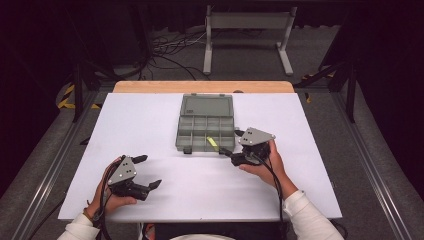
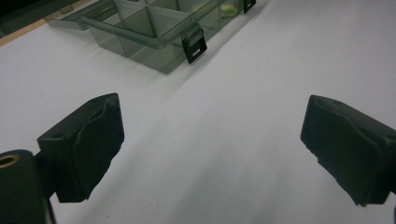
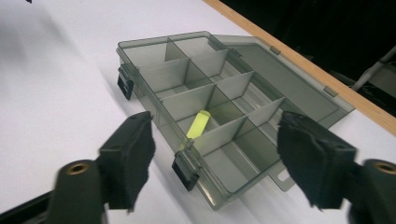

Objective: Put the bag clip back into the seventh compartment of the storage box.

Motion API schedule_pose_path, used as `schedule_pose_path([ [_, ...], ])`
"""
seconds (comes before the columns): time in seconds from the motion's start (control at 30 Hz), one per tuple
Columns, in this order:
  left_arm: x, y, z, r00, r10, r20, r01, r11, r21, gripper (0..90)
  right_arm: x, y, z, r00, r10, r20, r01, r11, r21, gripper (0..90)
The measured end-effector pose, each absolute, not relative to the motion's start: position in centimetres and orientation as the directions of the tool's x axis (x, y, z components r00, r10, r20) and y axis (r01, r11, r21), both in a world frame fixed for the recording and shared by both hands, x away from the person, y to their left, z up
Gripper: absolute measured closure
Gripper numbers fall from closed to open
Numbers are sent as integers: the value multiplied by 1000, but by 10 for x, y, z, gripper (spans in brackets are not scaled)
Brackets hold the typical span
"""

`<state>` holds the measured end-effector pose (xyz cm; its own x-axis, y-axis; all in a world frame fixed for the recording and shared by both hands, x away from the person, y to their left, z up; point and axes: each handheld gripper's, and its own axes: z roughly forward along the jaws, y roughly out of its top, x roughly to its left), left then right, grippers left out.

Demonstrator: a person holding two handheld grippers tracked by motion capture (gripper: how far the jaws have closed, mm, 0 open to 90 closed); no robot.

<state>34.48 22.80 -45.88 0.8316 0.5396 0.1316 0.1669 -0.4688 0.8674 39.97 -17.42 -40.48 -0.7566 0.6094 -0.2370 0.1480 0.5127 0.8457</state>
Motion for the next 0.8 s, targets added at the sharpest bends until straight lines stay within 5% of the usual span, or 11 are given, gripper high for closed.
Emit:
schedule_pose_path([
  [0.33, 345, 228, -458, 830, 543, 127, 166, -457, 874, 79, 388, -186, -410, -744, 624, -239, 159, 513, 843, 149],
  [0.8, 343, 229, -457, 810, 566, 156, 160, -468, 869, 142, 373, -200, -421, -734, 635, -242, 171, 518, 838, 157],
])
